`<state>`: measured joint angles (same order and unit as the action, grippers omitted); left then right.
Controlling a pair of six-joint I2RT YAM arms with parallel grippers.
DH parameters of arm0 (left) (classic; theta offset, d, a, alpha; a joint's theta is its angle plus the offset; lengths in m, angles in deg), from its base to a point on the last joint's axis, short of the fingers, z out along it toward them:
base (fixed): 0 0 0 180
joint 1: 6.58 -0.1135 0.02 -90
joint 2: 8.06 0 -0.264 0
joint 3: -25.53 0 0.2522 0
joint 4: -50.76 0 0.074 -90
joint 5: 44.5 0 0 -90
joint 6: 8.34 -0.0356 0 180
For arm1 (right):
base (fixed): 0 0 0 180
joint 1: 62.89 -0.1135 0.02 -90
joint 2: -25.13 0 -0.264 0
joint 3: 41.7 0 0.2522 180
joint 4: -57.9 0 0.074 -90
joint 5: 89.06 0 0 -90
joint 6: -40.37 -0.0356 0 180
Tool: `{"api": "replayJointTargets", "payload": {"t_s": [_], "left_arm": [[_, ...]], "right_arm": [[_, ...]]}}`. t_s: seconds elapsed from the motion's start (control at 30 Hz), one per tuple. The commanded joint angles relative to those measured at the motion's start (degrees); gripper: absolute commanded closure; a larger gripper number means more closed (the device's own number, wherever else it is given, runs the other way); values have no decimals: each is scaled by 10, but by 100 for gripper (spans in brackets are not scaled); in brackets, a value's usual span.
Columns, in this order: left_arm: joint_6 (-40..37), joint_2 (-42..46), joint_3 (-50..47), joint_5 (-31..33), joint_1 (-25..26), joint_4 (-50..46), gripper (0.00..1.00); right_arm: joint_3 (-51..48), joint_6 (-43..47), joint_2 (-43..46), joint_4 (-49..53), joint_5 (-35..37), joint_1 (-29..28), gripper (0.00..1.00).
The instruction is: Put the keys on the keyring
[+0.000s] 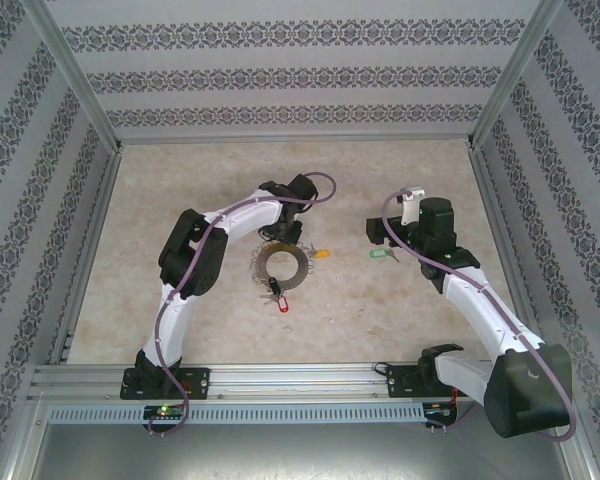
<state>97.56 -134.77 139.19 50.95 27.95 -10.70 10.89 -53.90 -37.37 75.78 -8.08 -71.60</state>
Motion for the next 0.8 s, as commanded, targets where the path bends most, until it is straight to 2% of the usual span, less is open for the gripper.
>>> {"api": "replayJointTargets", "payload": {"t_s": [0.0, 0.47, 0.6, 0.77], "left_arm": [[1, -11, 9, 24, 6, -41, 78], [3, -6, 3, 57, 17, -55, 87], [4, 5, -3, 55, 18, -54, 99], [3, 41, -19, 32, 19, -52, 100]], "right_arm": [[-9, 7, 10, -3, 6, 7, 2], [-14, 6, 19, -5, 5, 8, 2], [-14, 6, 23, -7, 6, 9, 2], [-14, 6, 25, -6, 5, 10, 2]]}}
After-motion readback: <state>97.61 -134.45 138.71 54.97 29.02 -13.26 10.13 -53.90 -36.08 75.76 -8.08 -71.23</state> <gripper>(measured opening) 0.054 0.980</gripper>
